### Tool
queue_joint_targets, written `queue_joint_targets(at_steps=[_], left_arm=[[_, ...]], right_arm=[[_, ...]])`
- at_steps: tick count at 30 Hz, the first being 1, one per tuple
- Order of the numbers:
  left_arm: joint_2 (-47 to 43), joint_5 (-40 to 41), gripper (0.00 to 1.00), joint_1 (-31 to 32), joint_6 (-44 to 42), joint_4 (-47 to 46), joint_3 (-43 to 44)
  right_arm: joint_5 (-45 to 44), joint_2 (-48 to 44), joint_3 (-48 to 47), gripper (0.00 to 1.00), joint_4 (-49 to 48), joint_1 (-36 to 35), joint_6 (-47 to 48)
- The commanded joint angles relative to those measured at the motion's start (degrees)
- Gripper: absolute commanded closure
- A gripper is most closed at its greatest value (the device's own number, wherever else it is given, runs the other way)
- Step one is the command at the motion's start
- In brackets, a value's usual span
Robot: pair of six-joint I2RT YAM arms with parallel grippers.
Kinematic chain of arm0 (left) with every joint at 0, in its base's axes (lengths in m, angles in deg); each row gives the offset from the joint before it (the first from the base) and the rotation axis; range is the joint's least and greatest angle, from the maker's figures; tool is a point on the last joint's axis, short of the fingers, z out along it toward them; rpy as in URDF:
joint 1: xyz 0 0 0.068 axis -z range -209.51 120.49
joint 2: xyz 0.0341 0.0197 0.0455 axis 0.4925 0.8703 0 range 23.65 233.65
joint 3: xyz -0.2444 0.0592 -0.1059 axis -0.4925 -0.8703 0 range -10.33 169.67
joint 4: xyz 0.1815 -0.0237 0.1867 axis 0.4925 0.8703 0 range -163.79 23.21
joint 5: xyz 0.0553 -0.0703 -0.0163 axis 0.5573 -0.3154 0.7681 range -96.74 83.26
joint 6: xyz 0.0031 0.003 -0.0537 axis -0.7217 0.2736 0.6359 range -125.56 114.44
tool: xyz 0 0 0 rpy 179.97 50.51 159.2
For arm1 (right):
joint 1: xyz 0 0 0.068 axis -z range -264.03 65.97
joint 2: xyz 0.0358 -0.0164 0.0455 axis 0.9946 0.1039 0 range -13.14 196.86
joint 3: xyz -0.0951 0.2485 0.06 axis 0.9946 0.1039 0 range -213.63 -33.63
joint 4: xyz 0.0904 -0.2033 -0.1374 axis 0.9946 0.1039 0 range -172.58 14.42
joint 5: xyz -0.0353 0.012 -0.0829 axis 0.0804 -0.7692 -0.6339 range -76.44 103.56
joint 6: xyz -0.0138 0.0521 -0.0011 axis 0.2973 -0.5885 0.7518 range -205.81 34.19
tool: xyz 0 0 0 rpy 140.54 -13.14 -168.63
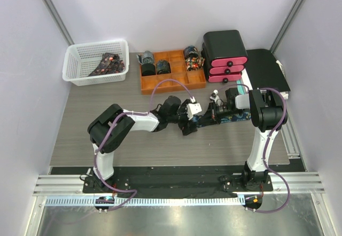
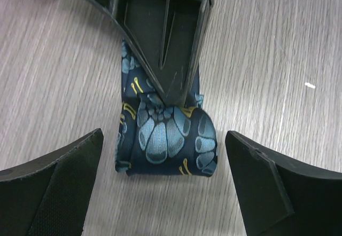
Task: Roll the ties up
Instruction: Roll the tie at the center of the board.
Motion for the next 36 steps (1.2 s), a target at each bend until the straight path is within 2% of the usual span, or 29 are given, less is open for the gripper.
queue_joint_targets(at_steps=[1,6,10,16,20,21,22,24,28,32,36], left_arm=[[0.02,0.14,0.04,0.45,0.72,1.22,3.27],[1.25,0.14,0.04,0.54,-1.03,6.58,6.96],[3.62,-0.12,0.16,0.72,-1.21,14.83,10.48],[4.24,0.75,0.23,0.81,-0.60,15.82,9.34],[5.03,1.63,0.41,0.89,-1.12,17.83,10.22],[5.03,1.63,0.49,0.89,-1.30,18.10,10.31],[5.12,1.63,0.53,0.81,-1.65,18.54,10.48],[5.03,1.46,0.63,0.81,-1.91,19.95,10.57],[4.42,0.49,0.76,0.89,-2.97,22.50,10.57],[3.45,0.40,0.82,0.89,-4.02,26.72,9.69],[2.84,0.75,0.84,0.81,-3.94,28.82,8.90]], right_arm=[[-11.97,3.71,2.06,0.98,3.97,0.05,0.60],[-11.79,3.80,1.97,0.99,3.97,0.14,0.60],[-11.79,3.71,1.97,0.99,3.97,0.05,0.68],[-11.26,3.27,2.06,0.99,4.15,0.05,0.69],[-10.30,1.96,2.32,0.99,4.50,0.05,0.86],[-10.04,1.25,2.41,0.99,4.76,0.05,1.12],[-9.51,-0.06,2.33,0.99,5.02,0.05,1.21],[-8.98,-1.73,2.15,0.96,6.07,0.05,1.48],[-4.51,-7.87,1.89,0.80,7.57,0.58,1.13],[-3.35,-11.93,0.58,0.75,8.10,2.25,0.51],[-6.51,-10.89,-1.19,0.73,10.37,3.66,2.61]])
